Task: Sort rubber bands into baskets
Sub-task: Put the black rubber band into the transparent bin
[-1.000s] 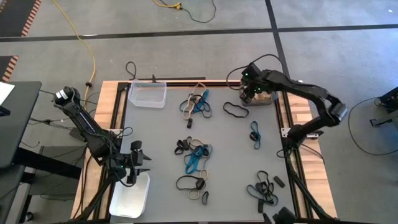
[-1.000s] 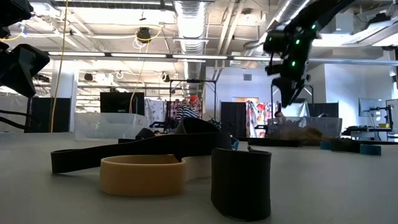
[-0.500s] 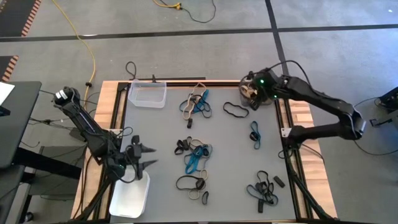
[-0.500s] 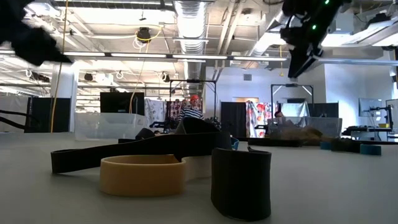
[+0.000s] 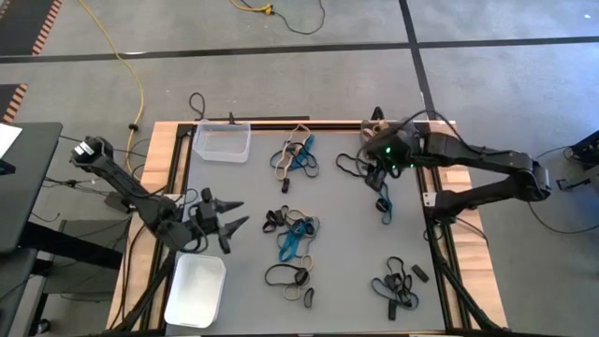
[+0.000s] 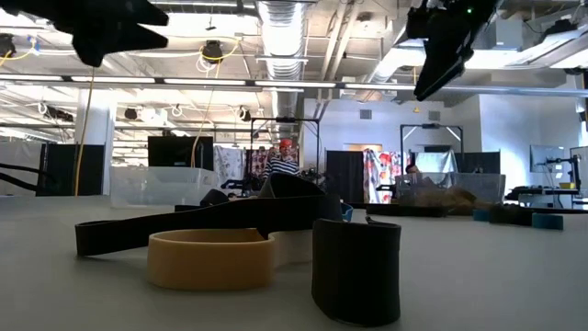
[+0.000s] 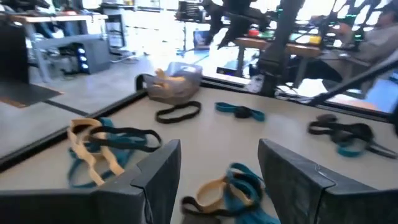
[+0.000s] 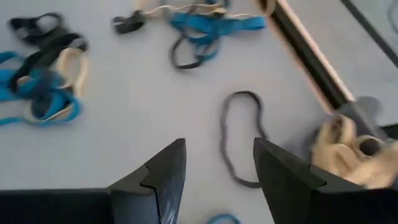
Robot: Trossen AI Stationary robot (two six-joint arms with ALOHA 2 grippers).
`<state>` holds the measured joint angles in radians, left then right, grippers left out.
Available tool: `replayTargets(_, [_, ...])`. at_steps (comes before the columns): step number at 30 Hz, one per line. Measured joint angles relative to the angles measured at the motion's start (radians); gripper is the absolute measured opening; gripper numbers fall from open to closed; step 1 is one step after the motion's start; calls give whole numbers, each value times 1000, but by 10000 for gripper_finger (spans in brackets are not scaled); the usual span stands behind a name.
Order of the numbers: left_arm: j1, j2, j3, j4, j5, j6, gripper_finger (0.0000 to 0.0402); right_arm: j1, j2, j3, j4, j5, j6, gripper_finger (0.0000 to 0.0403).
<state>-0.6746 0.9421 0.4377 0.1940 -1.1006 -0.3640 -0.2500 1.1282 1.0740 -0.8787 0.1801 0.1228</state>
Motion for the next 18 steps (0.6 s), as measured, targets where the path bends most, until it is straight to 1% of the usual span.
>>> replayTargets(2, [48, 0, 0, -2, 32, 19, 206, 53, 23, 0, 5, 0, 16, 217])
replayTargets(3, [78, 1, 0, -2, 65, 55, 206, 81, 37, 0, 10, 0, 22, 217])
replayTargets(4, [111, 5, 0, -2, 121, 107, 206, 108, 52, 0, 15, 0, 28, 217])
replayTargets(6, [181, 18, 0, -5, 283, 184, 206, 159, 82, 0, 31, 1, 36, 217])
replayTargets(8, [256, 45, 0, 0, 440, 216, 206, 208, 115, 0, 58, 1, 38, 217])
replayTargets(10, [332, 81, 0, -4, 561, 224, 206, 255, 152, 0, 84, 1, 40, 217])
replayTargets(14, [454, 176, 15, -45, 744, 228, 206, 332, 224, 0, 150, 31, 48, 217])
replayTargets(18, [517, 306, 60, -82, 880, 287, 206, 390, 295, 0, 195, 36, 59, 217])
